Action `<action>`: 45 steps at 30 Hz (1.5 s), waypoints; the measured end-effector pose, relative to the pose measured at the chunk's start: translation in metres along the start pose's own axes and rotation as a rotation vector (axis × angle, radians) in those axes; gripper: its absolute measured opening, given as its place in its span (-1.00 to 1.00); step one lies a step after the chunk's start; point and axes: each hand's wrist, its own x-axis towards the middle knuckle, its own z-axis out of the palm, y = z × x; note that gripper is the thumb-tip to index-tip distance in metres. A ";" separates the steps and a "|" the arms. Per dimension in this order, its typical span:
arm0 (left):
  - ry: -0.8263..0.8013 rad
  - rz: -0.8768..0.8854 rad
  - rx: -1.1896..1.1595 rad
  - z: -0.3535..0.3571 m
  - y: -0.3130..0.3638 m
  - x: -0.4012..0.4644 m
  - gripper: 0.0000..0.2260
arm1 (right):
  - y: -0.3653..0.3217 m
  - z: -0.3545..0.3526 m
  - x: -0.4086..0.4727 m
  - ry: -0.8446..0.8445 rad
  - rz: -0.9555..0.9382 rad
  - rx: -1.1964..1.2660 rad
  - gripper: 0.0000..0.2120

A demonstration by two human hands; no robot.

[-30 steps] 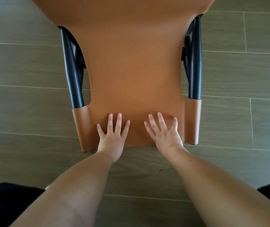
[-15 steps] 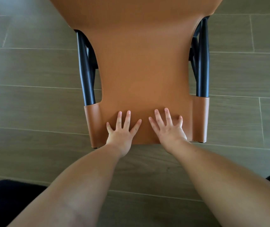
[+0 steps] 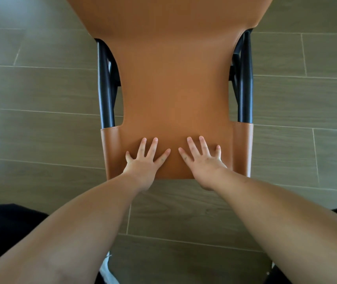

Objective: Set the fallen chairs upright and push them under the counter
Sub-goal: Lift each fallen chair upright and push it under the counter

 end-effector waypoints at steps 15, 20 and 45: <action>-0.171 0.067 -0.153 -0.202 -0.032 -0.115 0.00 | 0.052 -0.185 -0.145 -0.097 0.011 0.064 0.08; -0.134 0.114 -0.193 -0.270 -0.065 -0.151 0.00 | 0.064 -0.261 -0.187 -0.092 0.029 0.140 0.12; 0.230 0.165 0.108 -0.515 -0.184 -0.215 -0.29 | 0.112 -0.510 -0.254 0.144 0.147 0.105 -0.22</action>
